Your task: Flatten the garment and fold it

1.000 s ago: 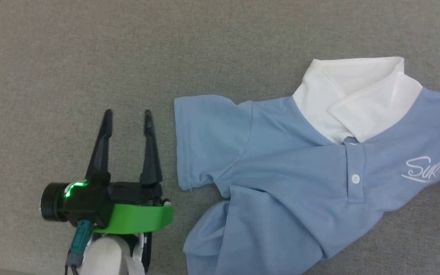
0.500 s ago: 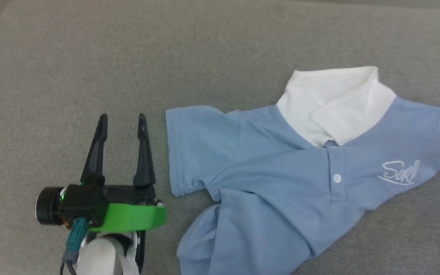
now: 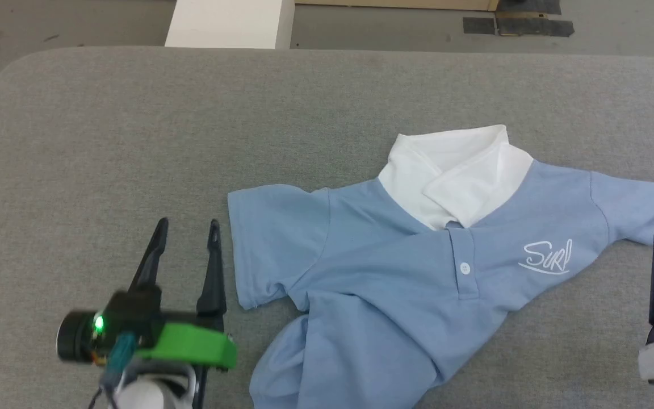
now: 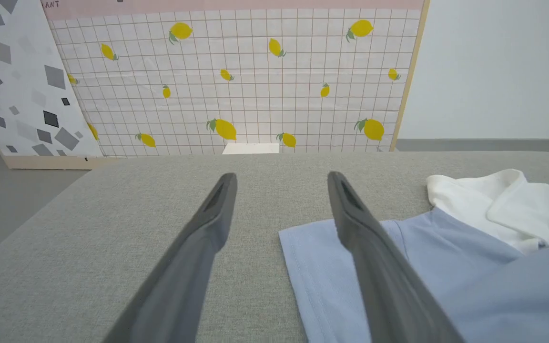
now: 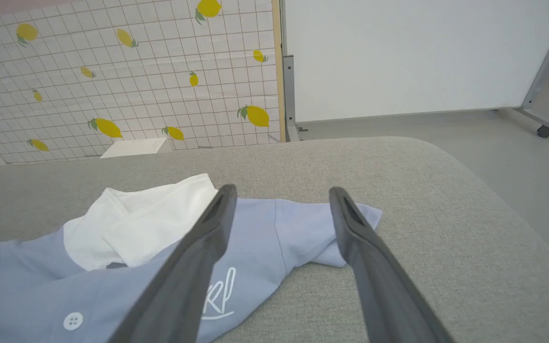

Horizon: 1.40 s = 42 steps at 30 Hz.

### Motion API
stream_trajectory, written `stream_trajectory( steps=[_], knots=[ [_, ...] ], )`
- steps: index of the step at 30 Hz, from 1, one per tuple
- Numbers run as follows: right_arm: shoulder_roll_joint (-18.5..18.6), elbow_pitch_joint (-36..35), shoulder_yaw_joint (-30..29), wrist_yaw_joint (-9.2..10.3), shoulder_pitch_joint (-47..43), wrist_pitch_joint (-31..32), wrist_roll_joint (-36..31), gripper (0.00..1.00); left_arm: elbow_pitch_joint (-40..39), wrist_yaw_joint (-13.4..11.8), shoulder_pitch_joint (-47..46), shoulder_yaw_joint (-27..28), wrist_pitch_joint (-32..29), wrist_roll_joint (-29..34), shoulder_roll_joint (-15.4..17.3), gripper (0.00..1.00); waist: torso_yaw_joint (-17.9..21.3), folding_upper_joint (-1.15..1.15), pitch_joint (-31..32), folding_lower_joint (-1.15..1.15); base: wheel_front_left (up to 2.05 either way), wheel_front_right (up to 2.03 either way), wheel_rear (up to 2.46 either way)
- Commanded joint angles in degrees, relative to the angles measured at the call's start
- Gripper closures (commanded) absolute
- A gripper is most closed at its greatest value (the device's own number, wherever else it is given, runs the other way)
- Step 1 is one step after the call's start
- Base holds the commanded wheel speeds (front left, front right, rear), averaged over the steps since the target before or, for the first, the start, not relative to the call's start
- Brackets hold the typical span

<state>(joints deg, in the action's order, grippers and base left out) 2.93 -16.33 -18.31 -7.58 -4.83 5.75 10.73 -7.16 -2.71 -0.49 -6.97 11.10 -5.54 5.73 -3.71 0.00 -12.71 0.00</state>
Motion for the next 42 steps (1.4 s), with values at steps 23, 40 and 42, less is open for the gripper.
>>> stream_trajectory(
  steps=[23, 40, 42],
  knots=[
    [-0.05, -6.04, 1.89, 0.09, 3.72, 2.13, 0.39, 0.00, 22.96, 9.68, -28.39, -4.79, -37.15, -9.79, 8.29, 0.00, 0.71, 0.00, -11.40, 0.00, 0.00, 0.00, 0.00],
    [-0.05, -6.31, 0.98, 0.09, 5.38, 3.25, -0.02, 0.00, 25.44, 10.16, -30.63, -15.58, -42.34, -19.61, 12.01, 1.00, 0.34, 0.00, -11.49, 0.00, 0.00, 0.00, 0.00],
    [-0.05, -5.78, 0.99, 0.09, 5.40, 3.03, 0.25, 0.00, 25.44, 9.65, -30.62, -14.87, -38.61, -19.13, 11.88, 1.00, 0.40, 0.00, -10.90, 0.00, 0.00, 0.00, 0.00]
  ],
)
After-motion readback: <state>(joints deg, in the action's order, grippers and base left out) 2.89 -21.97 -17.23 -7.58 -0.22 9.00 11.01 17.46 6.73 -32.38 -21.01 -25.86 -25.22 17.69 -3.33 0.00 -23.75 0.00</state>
